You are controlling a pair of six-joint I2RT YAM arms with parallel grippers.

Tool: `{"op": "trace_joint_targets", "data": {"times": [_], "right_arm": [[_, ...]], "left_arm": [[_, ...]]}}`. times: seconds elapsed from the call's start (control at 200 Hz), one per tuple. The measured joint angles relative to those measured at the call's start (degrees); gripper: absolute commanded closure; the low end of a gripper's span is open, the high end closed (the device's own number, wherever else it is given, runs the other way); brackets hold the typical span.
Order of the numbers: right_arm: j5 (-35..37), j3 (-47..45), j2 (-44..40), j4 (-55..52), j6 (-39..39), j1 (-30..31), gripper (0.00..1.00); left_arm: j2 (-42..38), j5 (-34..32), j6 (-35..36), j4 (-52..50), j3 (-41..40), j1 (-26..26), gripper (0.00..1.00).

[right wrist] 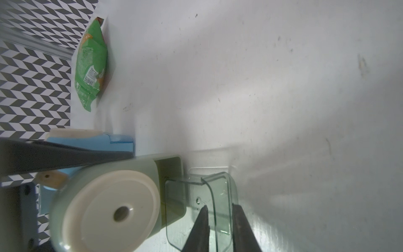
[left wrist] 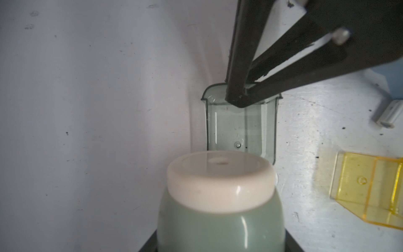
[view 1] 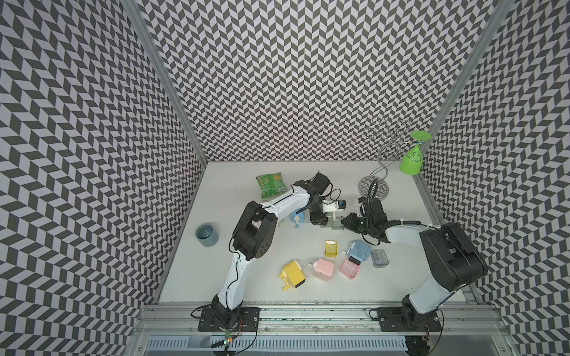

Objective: Put the tray back into the pencil sharpener
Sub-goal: Close the container of the pencil sharpener.

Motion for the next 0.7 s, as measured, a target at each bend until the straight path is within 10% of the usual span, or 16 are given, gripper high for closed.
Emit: {"op": "trace_joint_targets", "data": {"times": [0.701], "right_arm": [[0.2, 2.7, 1.4, -0.6, 2.2, 0.1, 0.85]], "left_arm": [[0.0, -0.6, 1.3, 0.0, 0.0, -0.3, 0.46]]}}
